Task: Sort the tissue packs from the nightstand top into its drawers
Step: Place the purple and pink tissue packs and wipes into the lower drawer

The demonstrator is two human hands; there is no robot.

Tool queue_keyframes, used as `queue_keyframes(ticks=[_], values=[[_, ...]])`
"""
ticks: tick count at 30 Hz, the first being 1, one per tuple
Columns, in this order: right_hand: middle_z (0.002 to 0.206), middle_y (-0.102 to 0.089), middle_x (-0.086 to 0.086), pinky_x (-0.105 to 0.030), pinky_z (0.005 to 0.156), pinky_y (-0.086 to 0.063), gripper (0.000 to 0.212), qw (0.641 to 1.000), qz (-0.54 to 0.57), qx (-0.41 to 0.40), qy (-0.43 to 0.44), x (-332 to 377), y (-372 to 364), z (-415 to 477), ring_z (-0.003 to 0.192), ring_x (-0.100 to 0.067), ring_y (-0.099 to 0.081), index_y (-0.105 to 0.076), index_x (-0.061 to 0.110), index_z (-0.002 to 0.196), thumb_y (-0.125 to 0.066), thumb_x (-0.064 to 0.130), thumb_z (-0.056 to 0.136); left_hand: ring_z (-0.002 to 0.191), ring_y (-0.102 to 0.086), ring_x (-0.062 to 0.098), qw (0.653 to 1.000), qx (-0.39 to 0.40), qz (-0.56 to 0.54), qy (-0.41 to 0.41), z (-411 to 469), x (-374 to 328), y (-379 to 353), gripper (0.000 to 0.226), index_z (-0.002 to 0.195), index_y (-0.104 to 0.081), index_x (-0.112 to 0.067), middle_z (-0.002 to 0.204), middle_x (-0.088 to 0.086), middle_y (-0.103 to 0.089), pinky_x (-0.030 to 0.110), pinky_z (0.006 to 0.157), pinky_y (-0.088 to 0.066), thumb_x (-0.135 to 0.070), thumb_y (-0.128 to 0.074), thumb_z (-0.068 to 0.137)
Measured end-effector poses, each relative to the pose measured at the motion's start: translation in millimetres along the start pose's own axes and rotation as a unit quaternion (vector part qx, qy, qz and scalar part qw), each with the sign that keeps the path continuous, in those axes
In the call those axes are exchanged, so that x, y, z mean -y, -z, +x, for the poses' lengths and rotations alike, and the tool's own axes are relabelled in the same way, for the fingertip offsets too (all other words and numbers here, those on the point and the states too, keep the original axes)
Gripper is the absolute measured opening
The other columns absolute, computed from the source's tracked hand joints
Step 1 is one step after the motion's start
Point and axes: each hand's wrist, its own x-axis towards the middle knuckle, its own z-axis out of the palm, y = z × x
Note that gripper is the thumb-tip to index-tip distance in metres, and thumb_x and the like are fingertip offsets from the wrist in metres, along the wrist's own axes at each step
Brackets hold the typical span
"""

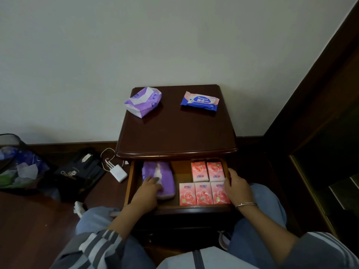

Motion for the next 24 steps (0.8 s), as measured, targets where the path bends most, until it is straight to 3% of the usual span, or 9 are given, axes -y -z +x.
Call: queue_keyframes(ticks=[3,5,7,9,11,13,15,21,24], values=[[0.099,-0.067,-0.016,-0.028,0.066,-0.044,0.033,1.000,0.003,-0.001,-0.003,-1,-1,1,0.085,-0.031,-0.064,-0.048,0.009,0.127,-0.042,0.016,0.095,0.149,0.001,0.025,0.998,0.045,0.025,-0.037,-7,16,2,0.048,0.134,-0.054,-0.028,0.161,0.004,-0.012,0.045,0.120,-0.008,-0.009,-0.051,0.091],[0.099,-0.067,-0.017,-0.028,0.065,-0.044,0.035,1.000,0.004,-0.004,-0.005,-2,-1,1,0.086,-0.031,-0.064,-0.047,0.008,0.128,-0.042,0.016,0.095,0.149,0.004,0.025,0.996,0.070,-0.044,-0.039,-11,24,6,0.046,0.133,-0.055,-0.029,0.162,0.002,-0.008,0.046,0.119,-0.007,-0.012,-0.053,0.091],[0.099,-0.067,-0.017,-0.030,0.066,-0.047,0.035,1.000,0.002,-0.003,-0.004,-1,-1,1,0.086,-0.031,-0.064,-0.047,0.007,0.128,-0.043,0.016,0.095,0.149,-0.005,0.023,0.985,0.036,-0.166,-0.022,-13,26,12,0.038,0.124,-0.063,-0.026,0.161,-0.001,-0.014,0.039,0.118,-0.017,-0.013,-0.058,0.088],[0.100,-0.067,-0.017,-0.034,0.069,-0.050,0.034,1.000,0.000,-0.004,-0.004,-1,-1,1,0.087,-0.031,-0.065,-0.047,0.007,0.128,-0.043,0.015,0.095,0.143,-0.027,0.019,0.974,-0.060,-0.219,0.015,-12,20,15,0.030,0.117,-0.067,-0.022,0.157,0.000,-0.025,0.030,0.111,-0.029,-0.015,-0.058,0.089],[0.100,-0.067,-0.017,-0.033,0.069,-0.050,0.034,1.000,-0.001,-0.002,-0.004,0,-1,1,0.087,-0.030,-0.065,-0.047,0.007,0.128,-0.043,0.016,0.095,0.139,-0.034,0.023,0.968,-0.126,-0.204,0.073,-7,8,10,0.038,0.131,-0.055,-0.015,0.157,0.006,-0.024,0.031,0.109,-0.032,-0.022,-0.055,0.093],[0.098,-0.067,-0.015,-0.031,0.067,-0.051,0.034,1.000,0.005,0.005,-0.006,0,0,1,0.084,-0.029,-0.065,-0.047,0.008,0.128,-0.043,0.016,0.096,0.143,-0.023,0.033,0.971,-0.094,-0.183,0.119,-4,-5,0,0.059,0.149,-0.029,-0.016,0.160,0.012,-0.006,0.040,0.112,-0.031,-0.029,-0.051,0.096],[0.099,-0.067,-0.015,-0.033,0.069,-0.053,0.035,1.000,0.009,0.007,-0.008,0,1,1,0.084,-0.028,-0.065,-0.046,0.008,0.129,-0.043,0.017,0.096,0.144,-0.017,0.037,0.976,-0.048,-0.172,0.127,-2,-18,-8,0.064,0.153,-0.015,-0.022,0.161,0.013,0.009,0.044,0.112,-0.034,-0.030,-0.047,0.098],[0.102,-0.067,-0.014,-0.038,0.074,-0.055,0.036,1.000,0.016,0.016,-0.017,-1,2,1,0.088,-0.028,-0.065,-0.045,0.010,0.131,-0.042,0.020,0.096,0.142,-0.029,0.028,0.983,-0.029,-0.162,0.081,0,-29,-10,0.060,0.152,-0.022,-0.020,0.161,0.008,0.009,0.037,0.109,-0.040,-0.023,-0.047,0.098],[0.105,-0.067,-0.012,-0.033,0.073,-0.053,0.035,0.999,0.029,-0.001,-0.024,-2,2,0,0.091,-0.027,-0.064,-0.048,0.012,0.130,-0.043,0.021,0.096,0.146,-0.019,0.026,0.983,-0.048,-0.166,0.064,-6,-19,-4,0.059,0.152,-0.023,-0.021,0.162,0.006,0.005,0.036,0.114,-0.033,-0.023,-0.047,0.098]])
